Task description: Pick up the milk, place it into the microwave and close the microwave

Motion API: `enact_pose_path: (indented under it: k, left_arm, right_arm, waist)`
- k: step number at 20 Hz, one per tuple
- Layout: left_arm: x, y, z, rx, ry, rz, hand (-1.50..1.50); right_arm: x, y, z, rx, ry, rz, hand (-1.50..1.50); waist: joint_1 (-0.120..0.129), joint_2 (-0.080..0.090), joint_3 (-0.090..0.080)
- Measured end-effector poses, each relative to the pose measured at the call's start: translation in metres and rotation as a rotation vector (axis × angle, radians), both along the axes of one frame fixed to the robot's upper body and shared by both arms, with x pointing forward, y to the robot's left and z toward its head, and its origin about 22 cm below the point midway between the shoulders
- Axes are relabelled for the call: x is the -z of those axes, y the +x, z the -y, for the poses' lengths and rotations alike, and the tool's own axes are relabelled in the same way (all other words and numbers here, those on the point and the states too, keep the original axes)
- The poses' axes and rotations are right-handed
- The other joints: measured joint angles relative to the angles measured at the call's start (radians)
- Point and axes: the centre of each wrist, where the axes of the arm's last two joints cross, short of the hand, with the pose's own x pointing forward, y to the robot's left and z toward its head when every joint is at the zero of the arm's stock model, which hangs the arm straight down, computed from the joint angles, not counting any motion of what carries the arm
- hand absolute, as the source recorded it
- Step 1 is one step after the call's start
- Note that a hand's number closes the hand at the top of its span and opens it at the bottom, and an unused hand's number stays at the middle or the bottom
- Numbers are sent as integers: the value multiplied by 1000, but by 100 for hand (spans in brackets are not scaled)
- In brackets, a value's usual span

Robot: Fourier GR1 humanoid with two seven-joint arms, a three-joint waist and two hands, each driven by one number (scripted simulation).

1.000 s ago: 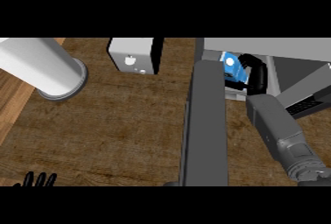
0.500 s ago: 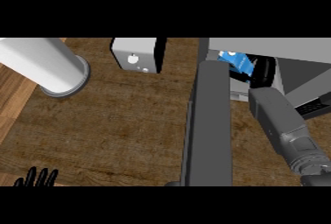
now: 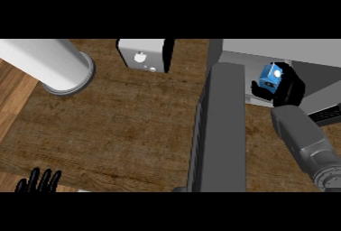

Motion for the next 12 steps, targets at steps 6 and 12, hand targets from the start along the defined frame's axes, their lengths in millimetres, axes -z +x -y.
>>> enact_pose_path:
  k: [6, 12]
  left_arm:
    - [0, 7, 2, 15, 9, 1, -150]
    - [4, 9, 3, 11, 11, -10, -150]
  right_arm:
    - [2, 2, -17, -77, -104, -52, -150]
    - [-6, 14, -51, -278, -115, -59, -150]
  waist:
    - [22, -7, 6]
    - [22, -15, 11]
